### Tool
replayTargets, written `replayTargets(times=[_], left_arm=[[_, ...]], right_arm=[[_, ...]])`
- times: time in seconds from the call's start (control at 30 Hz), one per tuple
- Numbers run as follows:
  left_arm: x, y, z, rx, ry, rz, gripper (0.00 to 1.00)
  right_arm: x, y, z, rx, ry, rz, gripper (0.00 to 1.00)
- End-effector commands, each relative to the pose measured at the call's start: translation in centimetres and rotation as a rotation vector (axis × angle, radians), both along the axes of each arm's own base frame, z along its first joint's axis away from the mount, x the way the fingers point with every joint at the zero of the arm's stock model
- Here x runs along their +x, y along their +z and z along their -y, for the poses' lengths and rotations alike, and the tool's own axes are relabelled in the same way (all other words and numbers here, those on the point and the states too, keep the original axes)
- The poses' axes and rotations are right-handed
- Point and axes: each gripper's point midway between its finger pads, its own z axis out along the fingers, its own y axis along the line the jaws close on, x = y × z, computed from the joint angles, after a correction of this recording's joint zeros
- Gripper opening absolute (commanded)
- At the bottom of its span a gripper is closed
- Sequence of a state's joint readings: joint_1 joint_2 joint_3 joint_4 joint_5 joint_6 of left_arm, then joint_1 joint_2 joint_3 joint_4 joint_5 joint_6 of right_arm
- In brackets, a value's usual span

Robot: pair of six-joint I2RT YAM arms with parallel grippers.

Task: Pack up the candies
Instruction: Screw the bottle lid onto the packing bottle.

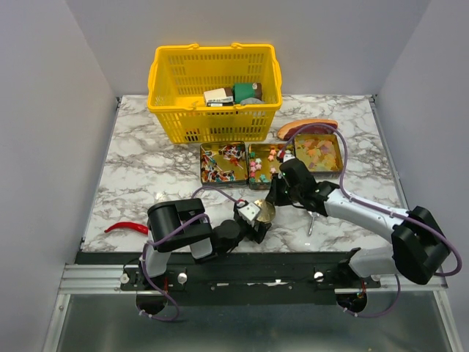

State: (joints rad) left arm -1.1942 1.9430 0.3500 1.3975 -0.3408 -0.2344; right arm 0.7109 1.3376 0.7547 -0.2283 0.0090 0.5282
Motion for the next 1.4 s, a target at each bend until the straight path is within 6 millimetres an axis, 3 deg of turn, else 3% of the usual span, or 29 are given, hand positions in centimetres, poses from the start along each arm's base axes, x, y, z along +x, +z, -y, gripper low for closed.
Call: replayTargets(times=[0.0,0.4,0.8,1.03,1.27,1.37], left_arm=[[-1.6,-4.8,-1.5,0.182,-0.049,-0.063,0.57],[-1.2,-5.4,-1.8,0.206,-0.022,-0.063,0.56],[-0.7,-6.6,-1.7,0.257,0.006,-0.095,0.56],[-0.3,-7.4,-2.3,0.289,0.034,-0.112,0.55],[0.1,-7.8,-1.9,0.308,0.042,-0.116,0.54],[0.0,-7.6,-2.0,0.301,0.038,-0.112,0.54]], right_arm=[[-1.3,-1.6,0.0,0.021,0.035,-0.049,0.20],[-4.4,-4.8,2.9,-0.018,0.019,-0.126,0.14],[-6.4,-5.6,5.2,-0.005,-0.027,-0.142,0.11],[-7.7,-4.7,5.2,0.054,-0.007,-0.149,0.10],[-10.1,-2.3,3.6,0.180,0.109,-0.174,0.02],[-10.2,0.2,3.4,0.234,0.108,-0.130,0.01]])
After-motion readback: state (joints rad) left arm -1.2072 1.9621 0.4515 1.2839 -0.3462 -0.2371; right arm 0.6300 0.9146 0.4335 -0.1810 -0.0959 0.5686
